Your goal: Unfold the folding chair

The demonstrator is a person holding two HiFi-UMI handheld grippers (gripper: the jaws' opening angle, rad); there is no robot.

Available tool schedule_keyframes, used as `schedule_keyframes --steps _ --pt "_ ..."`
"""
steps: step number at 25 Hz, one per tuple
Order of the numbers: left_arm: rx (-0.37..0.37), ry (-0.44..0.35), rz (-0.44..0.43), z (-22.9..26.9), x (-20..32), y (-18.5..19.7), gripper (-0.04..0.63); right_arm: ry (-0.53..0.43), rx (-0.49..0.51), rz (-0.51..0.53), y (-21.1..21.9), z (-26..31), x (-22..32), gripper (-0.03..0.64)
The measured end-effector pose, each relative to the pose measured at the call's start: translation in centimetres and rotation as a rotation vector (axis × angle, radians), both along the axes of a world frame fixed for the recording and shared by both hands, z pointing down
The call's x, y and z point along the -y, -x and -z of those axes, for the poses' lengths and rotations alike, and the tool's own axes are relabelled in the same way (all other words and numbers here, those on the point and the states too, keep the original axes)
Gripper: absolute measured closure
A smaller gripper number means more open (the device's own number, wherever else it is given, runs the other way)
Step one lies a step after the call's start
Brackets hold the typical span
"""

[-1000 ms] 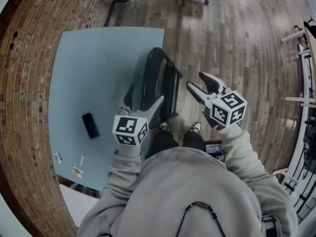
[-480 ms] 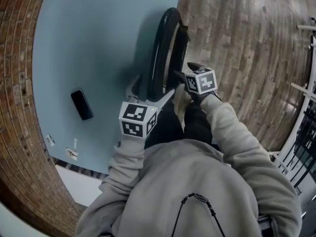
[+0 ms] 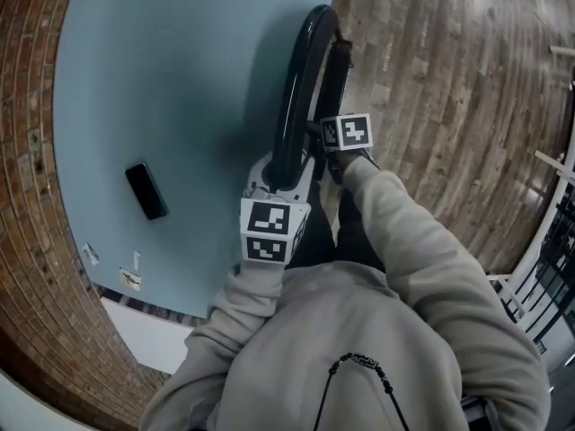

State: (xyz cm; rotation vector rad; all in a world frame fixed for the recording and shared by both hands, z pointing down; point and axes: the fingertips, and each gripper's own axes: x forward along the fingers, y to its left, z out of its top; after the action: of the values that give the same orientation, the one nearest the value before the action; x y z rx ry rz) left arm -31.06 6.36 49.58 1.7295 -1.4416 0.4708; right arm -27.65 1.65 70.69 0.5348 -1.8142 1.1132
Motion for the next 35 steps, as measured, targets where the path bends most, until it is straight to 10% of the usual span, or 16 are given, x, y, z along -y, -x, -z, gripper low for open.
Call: schedule_keyframes --steps 15,35 --pt "-0.038 0.053 0.123 -0.1 -0.1 0.9 0.528 0.125 -0.055 -0.047 -4.9 0.6 -1.0 0.463" --pt "-0.095 0.102 0.165 -4.4 -0.8 -7.6 0.541 0.413 0.396 -0.020 -30.7 -4.1 2.9 0.482"
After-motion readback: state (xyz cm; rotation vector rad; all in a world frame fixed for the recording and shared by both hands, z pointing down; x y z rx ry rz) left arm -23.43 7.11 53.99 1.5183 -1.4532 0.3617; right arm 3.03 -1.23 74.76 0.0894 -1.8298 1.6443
